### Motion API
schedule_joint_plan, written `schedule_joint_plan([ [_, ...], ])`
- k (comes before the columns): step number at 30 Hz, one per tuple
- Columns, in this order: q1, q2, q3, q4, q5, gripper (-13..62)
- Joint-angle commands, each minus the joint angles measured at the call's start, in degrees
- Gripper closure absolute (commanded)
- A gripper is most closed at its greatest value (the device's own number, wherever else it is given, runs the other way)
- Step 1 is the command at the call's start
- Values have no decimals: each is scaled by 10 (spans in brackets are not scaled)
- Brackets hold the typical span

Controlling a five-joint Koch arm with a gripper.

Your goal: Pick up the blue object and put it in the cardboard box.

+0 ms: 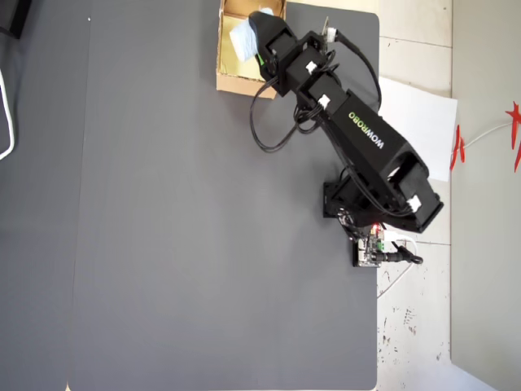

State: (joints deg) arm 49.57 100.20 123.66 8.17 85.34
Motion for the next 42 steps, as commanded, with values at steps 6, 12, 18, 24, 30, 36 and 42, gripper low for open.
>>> schedule_joint_plan([
  [6, 0, 33, -16, -8, 11, 185],
  [12, -11, 52, -5, -33, 22, 185],
  [18, -72, 109, 45, -98, 46, 178],
  [24, -156, 185, 121, -154, 55, 177],
  [30, -241, 249, 207, -182, 66, 174],
  [36, -320, 294, 283, -199, 70, 156],
  [42, -357, 305, 354, -236, 81, 156],
])
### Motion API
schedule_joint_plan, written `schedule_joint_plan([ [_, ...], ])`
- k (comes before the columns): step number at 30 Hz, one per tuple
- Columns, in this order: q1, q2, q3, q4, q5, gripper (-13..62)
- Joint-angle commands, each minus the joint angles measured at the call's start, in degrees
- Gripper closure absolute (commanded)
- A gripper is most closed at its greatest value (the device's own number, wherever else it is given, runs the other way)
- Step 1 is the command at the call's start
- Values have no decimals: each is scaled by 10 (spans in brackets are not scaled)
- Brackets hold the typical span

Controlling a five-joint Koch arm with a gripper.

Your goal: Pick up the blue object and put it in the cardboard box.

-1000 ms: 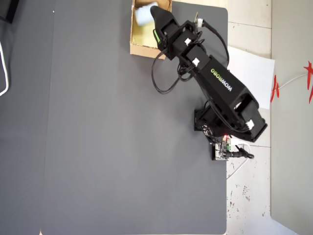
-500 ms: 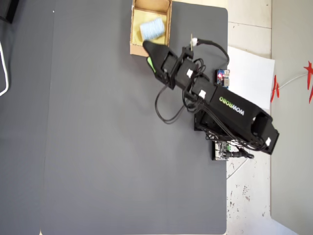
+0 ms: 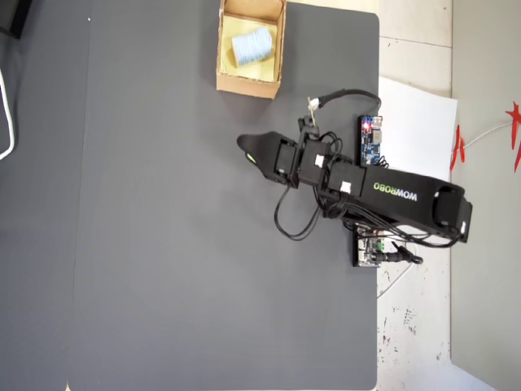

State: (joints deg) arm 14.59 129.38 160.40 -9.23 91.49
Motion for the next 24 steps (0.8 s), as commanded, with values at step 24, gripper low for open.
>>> schedule_joint_plan([
  [24, -114, 62, 183, -2, 15, 156],
])
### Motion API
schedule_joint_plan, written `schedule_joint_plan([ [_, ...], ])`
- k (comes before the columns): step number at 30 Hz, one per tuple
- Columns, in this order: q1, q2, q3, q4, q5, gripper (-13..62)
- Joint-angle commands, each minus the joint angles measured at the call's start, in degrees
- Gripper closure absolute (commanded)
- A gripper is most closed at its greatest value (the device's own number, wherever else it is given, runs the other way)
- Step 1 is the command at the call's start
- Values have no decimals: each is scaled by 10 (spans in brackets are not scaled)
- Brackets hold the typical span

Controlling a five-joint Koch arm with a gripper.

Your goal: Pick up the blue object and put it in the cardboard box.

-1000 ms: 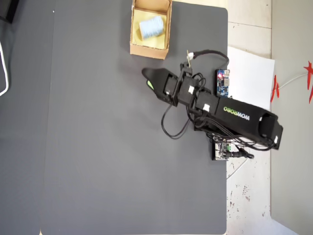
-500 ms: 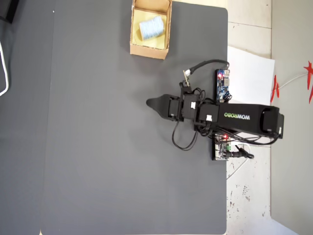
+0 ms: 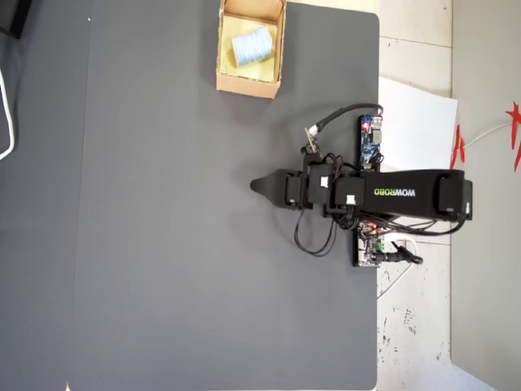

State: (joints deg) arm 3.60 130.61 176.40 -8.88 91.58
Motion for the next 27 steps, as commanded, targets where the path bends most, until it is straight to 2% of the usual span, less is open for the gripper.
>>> schedule_joint_plan([
  [1, -5, 50, 23, 11, 14, 156],
  [6, -26, 51, 23, 89, 12, 153],
  [27, -2, 47, 23, 99, 9, 154],
])
